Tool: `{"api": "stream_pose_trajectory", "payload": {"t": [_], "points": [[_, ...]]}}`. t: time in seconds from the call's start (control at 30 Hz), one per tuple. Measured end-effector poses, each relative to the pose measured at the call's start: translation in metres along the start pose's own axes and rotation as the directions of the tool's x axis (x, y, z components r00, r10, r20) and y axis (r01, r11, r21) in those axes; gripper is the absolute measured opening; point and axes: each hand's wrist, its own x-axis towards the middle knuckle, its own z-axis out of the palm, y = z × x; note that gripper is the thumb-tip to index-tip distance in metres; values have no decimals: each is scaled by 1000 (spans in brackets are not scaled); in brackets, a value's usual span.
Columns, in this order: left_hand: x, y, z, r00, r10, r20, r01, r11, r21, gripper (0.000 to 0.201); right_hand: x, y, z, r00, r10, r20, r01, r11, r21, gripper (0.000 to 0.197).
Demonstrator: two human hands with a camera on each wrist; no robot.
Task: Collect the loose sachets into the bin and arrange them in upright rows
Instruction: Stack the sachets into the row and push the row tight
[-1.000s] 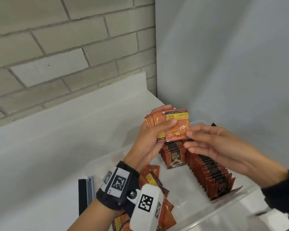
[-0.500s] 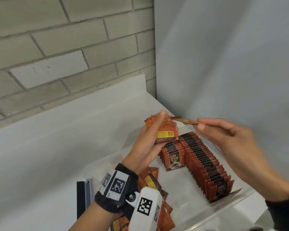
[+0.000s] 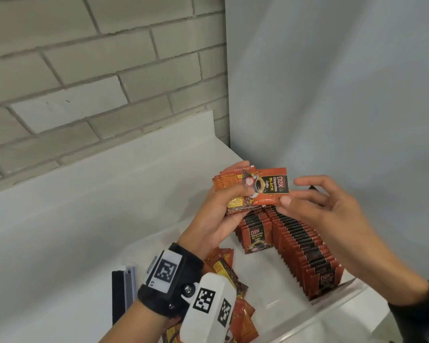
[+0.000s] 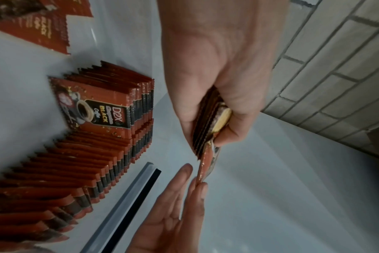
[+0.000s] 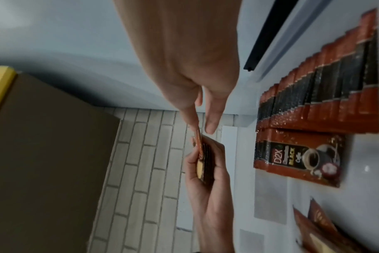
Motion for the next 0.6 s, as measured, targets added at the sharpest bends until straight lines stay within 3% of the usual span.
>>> {"api": "stream_pose_trajectory", "payload": {"t": [0.13,0.27,0.37,0.47,0.53,0.6], "points": [[-1,2,1,1000,19,18,-19,1000,-3,47,4,-4,0,979,170,108,-187,967,171,35],[-1,3,5,999,32,-24,-33,998,-49,41,14,-11,-8,972,207,111,-217,971,95,26],[0,5,5,995,64,-83,-71,994,-86,22,22,-18,-14,967,210,141,-204,977,-53,28],[2,6,0,971,107,-215,-132,986,-103,26,27,-25,-15,958,210,198,-141,939,-314,19],[2,6,0,961,116,-252,-148,983,-112,20,31,-27,-10,950,193,245,-32,841,-539,9],[1,6,2,956,124,-266,-162,978,-128,14,37,-22,-3,940,174,293,104,671,-734,6]]}}
